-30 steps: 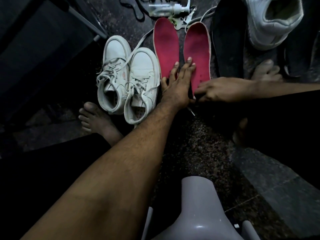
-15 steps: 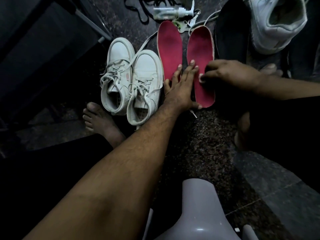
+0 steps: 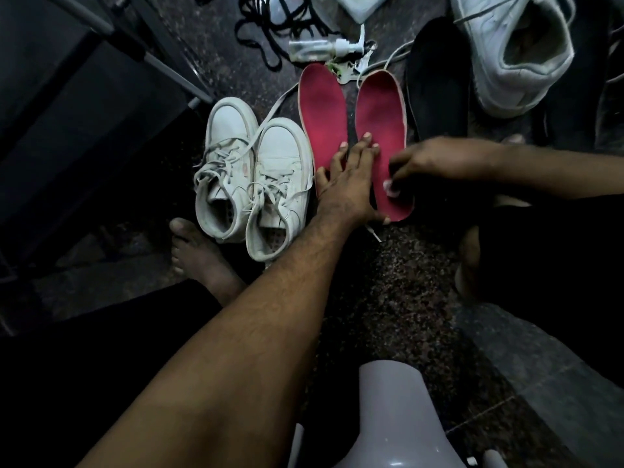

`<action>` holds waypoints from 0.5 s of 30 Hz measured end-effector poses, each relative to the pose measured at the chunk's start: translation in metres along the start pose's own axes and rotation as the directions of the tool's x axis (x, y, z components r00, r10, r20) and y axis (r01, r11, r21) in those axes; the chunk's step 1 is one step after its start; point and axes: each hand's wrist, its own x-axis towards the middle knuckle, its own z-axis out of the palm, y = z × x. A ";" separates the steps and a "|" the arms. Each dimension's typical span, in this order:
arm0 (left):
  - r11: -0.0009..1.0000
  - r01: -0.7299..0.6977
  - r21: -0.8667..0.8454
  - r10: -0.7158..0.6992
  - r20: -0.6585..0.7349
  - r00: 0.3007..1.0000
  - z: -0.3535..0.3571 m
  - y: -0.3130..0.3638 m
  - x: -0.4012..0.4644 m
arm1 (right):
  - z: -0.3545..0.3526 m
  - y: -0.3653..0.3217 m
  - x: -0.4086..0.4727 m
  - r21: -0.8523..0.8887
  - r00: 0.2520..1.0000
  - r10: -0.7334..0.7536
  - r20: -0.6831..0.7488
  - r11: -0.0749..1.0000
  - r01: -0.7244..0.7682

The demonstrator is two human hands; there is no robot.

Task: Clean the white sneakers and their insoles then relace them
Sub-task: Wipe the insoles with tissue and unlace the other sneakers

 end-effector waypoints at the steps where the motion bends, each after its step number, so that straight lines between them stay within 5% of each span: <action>1: 1.000 0.004 0.004 -0.004 0.000 1.000 -0.001 0.000 0.000 | -0.006 0.006 -0.001 0.055 0.993 0.079 -0.087 0.996 -0.074; 3: 1.000 0.010 0.008 -0.010 0.008 1.000 -0.002 -0.001 0.000 | 0.002 0.007 -0.003 0.027 0.992 0.076 -0.102 0.997 -0.073; 6: 1.000 -0.001 0.007 0.001 0.011 1.000 0.001 0.000 -0.001 | 0.025 -0.009 -0.009 -0.146 0.962 -0.196 0.187 0.963 0.225; 8: 1.000 -0.009 0.005 0.009 -0.003 1.000 0.001 -0.001 -0.001 | 0.027 -0.008 -0.017 -0.147 0.956 -0.182 0.232 0.964 0.220; 10: 1.000 -0.008 0.001 0.008 -0.010 1.000 0.000 -0.002 0.001 | 0.022 0.000 -0.024 -0.049 0.994 -0.059 0.094 0.997 0.064; 12: 1.000 -0.006 -0.006 0.006 -0.006 1.000 0.000 -0.002 0.000 | 0.016 -0.003 -0.034 -0.079 0.995 -0.072 -0.068 0.995 0.066; 15: 1.000 -0.014 -0.015 0.014 -0.014 1.000 0.002 -0.002 0.000 | 0.009 -0.017 -0.036 -0.091 0.995 -0.015 -0.099 0.996 0.005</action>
